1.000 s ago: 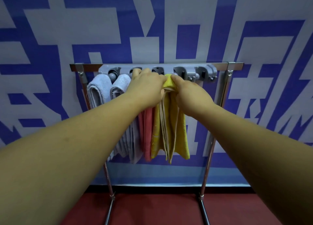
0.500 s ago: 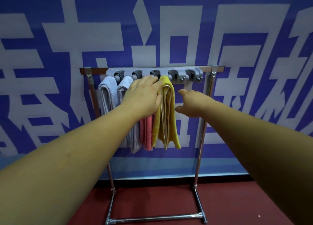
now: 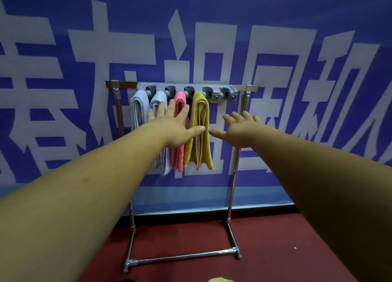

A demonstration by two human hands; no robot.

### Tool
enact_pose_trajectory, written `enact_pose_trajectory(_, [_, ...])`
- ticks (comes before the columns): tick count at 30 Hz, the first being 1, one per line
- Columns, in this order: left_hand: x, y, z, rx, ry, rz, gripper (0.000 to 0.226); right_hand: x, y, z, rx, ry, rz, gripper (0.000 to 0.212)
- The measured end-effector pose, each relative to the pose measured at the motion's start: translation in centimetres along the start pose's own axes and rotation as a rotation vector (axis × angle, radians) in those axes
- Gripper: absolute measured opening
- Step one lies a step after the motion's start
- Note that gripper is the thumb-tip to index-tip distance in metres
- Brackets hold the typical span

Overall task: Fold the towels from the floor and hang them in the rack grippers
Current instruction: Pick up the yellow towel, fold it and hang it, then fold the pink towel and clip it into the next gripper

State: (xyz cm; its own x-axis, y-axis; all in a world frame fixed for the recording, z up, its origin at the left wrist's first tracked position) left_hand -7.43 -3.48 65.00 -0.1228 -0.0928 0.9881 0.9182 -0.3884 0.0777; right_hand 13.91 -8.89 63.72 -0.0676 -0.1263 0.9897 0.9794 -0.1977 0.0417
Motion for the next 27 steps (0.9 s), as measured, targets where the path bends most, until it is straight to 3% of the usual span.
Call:
enact_pose_trajectory(7, [-3.4, 0.9, -0.1, 0.01, -0.093, -0.035, 0.102, -2.9, 1.2, -1.1, -0.03, -0.068, 0.026, 0.103])
enact_pose_trajectory(13, [-10.9, 2.7, 3.1, 0.015, -0.223, -0.057, 0.102, -9.4, 3.5, 1.6, -0.039, -0.146, 0.053, 0.104])
enact_pose_trajectory(21, [-26.6, 4.2, 7.7, -0.004, -0.428, -0.085, 0.099, -25.5, 6.9, 4.6, -0.082, -0.342, 0.113, 0.1])
enact_pose_trajectory(27, [-42.3, 3.8, 7.1, 0.003, -0.572, -0.159, 0.086, -40.6, 8.1, 2.8, -0.102, -0.529, 0.189, 0.085])
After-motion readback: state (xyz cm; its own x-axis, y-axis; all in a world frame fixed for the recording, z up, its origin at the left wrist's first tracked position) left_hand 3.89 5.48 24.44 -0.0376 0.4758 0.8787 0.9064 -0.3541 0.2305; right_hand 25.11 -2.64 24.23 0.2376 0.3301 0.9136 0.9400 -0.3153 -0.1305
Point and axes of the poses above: each hand's wrist, its own z-axis towards the middle knuckle, its own x-axis out of the back of the hand, y = z × x, the point moved 4 cm from there along z, towards the middle knuckle, and after that the axes turned 5 degrees about x, right-handed, at the moved point
